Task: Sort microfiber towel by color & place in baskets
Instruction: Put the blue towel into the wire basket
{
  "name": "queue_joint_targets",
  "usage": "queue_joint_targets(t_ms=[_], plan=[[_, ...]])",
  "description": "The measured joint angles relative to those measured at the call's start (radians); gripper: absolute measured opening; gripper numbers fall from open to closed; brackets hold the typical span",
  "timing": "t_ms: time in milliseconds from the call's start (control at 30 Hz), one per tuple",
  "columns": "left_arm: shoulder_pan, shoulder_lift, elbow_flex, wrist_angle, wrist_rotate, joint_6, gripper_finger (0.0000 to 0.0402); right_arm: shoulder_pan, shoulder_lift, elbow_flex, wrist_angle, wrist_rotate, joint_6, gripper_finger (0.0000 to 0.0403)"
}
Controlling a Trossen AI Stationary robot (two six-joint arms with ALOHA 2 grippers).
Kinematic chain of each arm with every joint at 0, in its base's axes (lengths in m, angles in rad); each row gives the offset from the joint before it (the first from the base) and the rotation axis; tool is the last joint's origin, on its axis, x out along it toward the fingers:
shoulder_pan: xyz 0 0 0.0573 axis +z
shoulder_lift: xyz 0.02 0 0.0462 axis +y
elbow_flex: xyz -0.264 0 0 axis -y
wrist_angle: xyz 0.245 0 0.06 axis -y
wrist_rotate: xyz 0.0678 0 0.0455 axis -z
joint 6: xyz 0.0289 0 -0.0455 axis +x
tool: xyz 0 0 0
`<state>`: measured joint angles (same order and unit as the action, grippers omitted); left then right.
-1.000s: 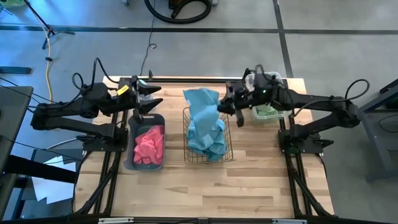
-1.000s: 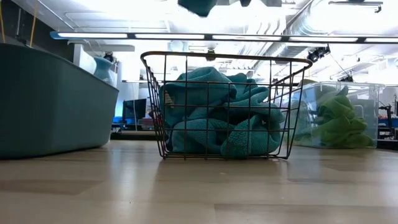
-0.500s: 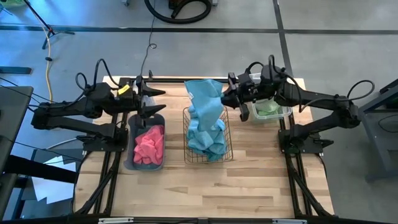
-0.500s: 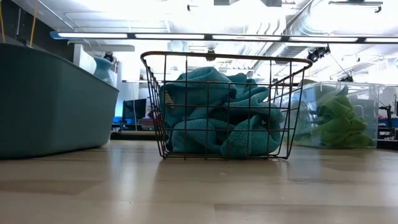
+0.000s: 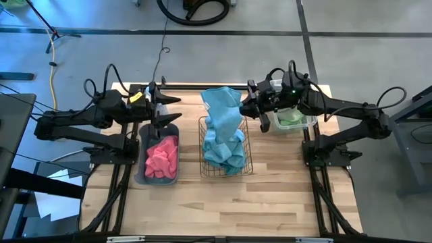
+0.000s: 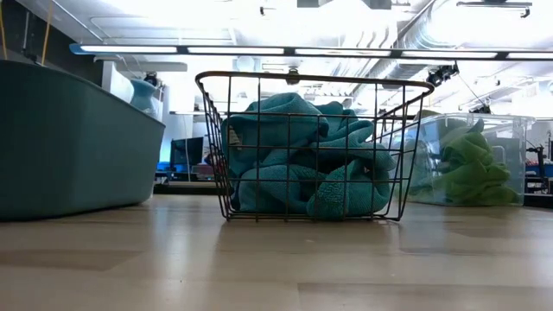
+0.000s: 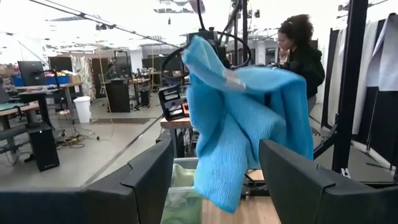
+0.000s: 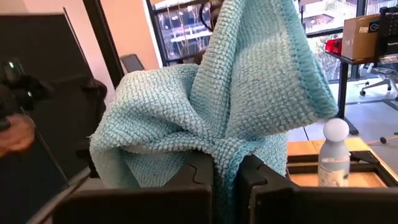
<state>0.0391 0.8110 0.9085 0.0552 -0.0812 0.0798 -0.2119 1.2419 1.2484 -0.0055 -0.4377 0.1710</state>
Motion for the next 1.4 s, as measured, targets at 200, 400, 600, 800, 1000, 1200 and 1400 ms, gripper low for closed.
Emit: queue_joint_targets(t_ms=[200, 400, 600, 800, 1000, 1200, 1400], plan=[[0.0, -0.012, 0.0, 0.023, -0.024, -0.016, 0.0225, 0.002, 0.014, 0.0, -0.079, 0.092, -0.024, 0.0001], [0.0, -0.058, 0.0, 0.025, -0.025, -0.016, 0.0225, 0.003, 0.108, 0.059, -0.258, 0.113, -0.091, 0.0001], [0.0, -0.095, 0.0, 0.026, -0.055, -0.016, 0.0225, 0.011, 0.297, 0.306, -0.694, 0.219, -0.239, 0.0001], [0.0, -0.111, 0.0, 0.025, -0.064, 0.008, 0.0225, 0.016, 0.459, 0.416, -0.955, 0.264, -0.304, 0.0001], [0.0, -0.111, 0.0, 0.022, -0.064, 0.01, 0.0225, 0.065, 0.56, 0.373, -0.976, 0.264, -0.288, 0.0001], [0.0, -0.111, 0.0, 0.02, -0.064, 0.01, 0.0225, 0.12, 0.688, 0.372, -0.964, 0.306, -0.284, 0.0001], [0.0, -0.111, 0.0, 0.02, -0.064, 0.003, 0.0225, 0.134, 0.806, 0.377, -0.952, 0.36, -0.24, 0.0005]])
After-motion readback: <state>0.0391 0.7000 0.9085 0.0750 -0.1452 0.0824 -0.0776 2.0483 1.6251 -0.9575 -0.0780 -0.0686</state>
